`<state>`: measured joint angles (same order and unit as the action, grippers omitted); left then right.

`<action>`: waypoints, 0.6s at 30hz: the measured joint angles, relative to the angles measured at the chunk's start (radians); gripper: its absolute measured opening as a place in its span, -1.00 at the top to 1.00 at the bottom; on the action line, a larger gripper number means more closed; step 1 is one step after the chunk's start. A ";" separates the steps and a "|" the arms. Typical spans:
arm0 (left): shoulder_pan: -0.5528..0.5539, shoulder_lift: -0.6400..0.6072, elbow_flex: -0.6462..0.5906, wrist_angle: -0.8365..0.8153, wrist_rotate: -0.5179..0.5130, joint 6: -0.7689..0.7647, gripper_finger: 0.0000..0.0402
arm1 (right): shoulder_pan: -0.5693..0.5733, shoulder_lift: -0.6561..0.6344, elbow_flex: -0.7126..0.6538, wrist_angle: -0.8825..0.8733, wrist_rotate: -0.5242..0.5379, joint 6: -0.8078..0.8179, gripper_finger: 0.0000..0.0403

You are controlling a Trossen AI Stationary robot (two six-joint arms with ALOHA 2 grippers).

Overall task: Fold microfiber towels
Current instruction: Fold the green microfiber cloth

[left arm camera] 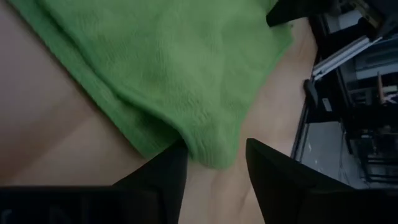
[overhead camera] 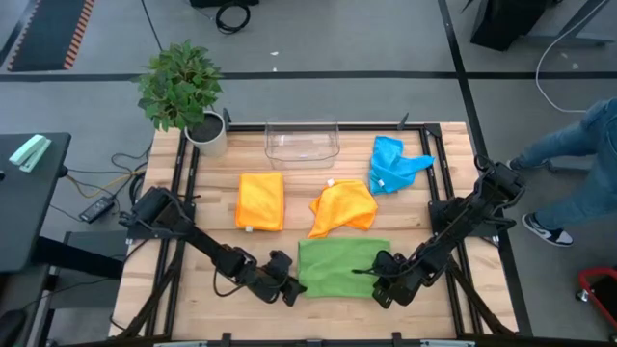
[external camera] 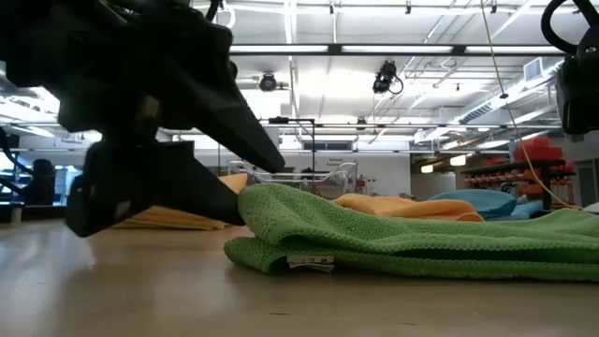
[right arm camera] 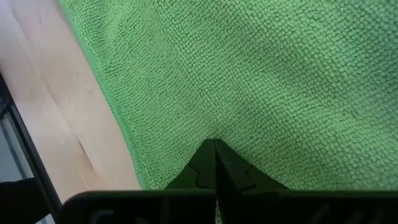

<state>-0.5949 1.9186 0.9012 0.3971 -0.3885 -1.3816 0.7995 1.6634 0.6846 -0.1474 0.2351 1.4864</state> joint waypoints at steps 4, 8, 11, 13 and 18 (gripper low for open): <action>0.016 0.000 0.000 0.003 0.000 0.028 0.04 | -0.016 0.000 0.000 0.005 -0.008 -0.022 1.00; 0.021 0.000 0.000 0.059 0.006 0.123 -0.02 | -0.030 0.000 0.001 0.006 -0.014 -0.045 1.00; 0.021 0.000 0.000 0.069 0.035 0.145 0.02 | -0.032 0.000 0.001 0.006 -0.016 -0.055 1.00; 0.020 0.000 0.000 0.061 0.046 0.145 0.11 | -0.032 0.000 0.001 0.006 -0.015 -0.058 1.00; 0.021 0.000 0.000 0.051 0.045 0.170 0.54 | -0.031 0.000 0.001 0.005 -0.012 -0.057 1.00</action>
<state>-0.5743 1.9190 0.9012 0.4480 -0.3431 -1.2116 0.7683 1.6634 0.6857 -0.1429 0.2228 1.4291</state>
